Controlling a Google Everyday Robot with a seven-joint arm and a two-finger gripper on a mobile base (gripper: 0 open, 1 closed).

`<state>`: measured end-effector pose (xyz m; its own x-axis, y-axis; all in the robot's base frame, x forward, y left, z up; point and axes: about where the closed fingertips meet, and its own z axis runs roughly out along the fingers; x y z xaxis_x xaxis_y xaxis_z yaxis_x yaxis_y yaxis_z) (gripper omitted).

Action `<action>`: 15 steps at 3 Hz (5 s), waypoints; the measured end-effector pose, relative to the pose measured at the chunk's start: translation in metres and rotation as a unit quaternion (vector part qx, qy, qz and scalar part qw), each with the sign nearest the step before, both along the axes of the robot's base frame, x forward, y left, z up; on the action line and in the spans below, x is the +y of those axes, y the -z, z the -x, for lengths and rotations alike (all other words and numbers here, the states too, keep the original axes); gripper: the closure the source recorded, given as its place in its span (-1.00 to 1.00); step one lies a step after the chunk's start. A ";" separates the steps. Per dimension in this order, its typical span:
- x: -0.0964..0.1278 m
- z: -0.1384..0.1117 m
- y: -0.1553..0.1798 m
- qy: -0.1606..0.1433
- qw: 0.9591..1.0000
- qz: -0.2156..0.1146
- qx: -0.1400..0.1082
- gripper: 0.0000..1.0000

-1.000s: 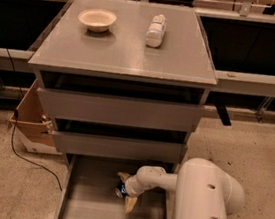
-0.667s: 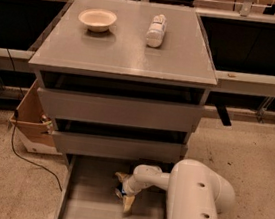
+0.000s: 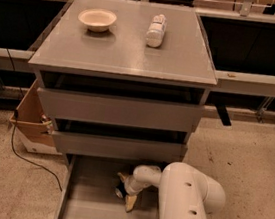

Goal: Pick pepsi can from bottom drawer and place on counter

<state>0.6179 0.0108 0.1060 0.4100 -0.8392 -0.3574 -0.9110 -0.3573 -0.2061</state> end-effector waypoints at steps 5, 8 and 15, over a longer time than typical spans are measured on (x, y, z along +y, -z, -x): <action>-0.083 0.030 -0.080 0.088 0.996 0.008 0.008 1.00; -0.202 0.112 -0.267 0.179 0.984 0.023 -0.011 1.00; -0.263 0.114 -0.549 0.212 0.951 -0.042 -0.221 1.00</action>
Offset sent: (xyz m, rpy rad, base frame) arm 0.0079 -0.0244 -0.0050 -0.0261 -0.0241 -0.0574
